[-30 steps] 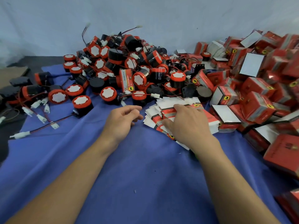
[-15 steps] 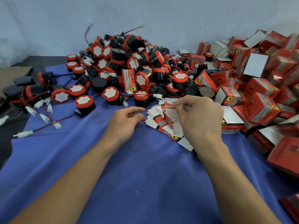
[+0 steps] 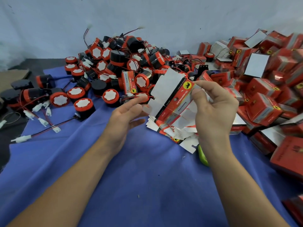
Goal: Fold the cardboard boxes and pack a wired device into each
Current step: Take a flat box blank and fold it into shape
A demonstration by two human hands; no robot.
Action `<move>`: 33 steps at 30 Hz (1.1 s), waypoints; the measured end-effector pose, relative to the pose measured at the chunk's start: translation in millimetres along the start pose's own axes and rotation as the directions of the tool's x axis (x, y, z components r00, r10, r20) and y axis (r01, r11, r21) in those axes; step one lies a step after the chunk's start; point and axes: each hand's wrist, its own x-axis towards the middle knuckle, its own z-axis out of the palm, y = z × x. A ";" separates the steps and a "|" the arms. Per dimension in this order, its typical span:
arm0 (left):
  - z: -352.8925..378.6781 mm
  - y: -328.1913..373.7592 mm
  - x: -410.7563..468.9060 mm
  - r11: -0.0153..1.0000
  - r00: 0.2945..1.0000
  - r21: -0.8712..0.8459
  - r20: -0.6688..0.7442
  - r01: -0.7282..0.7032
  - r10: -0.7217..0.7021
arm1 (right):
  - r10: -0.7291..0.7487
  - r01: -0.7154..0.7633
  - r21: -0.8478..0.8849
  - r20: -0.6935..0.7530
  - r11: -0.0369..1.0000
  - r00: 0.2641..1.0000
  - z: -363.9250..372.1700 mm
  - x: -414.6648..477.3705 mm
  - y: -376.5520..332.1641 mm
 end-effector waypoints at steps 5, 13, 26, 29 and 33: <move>1.7 7.2 -5.9 0.982 0.992 -0.153 0.073 0.110 -0.100 | 0.053 -0.056 0.030 0.098 0.998 0.994 7.5 -5.6 2.1; -13.8 10.5 -8.7 0.899 0.929 -0.246 0.173 0.363 -0.328 | 0.249 -0.197 -0.202 0.280 0.960 0.927 16.5 -19.6 23.8; -22.0 10.0 -2.2 0.823 0.936 -0.446 0.181 0.353 -0.303 | -0.159 0.413 -0.396 0.536 0.820 0.829 35.8 -50.7 3.5; -20.4 9.5 -1.2 0.865 0.956 -0.414 0.186 0.284 -0.225 | -0.009 0.302 -0.403 0.588 0.864 0.809 37.9 -54.3 1.4; -24.1 5.2 -1.1 0.930 0.979 -0.328 0.172 0.165 -0.113 | -0.074 0.355 -0.343 0.621 0.870 0.780 40.1 -54.8 -2.1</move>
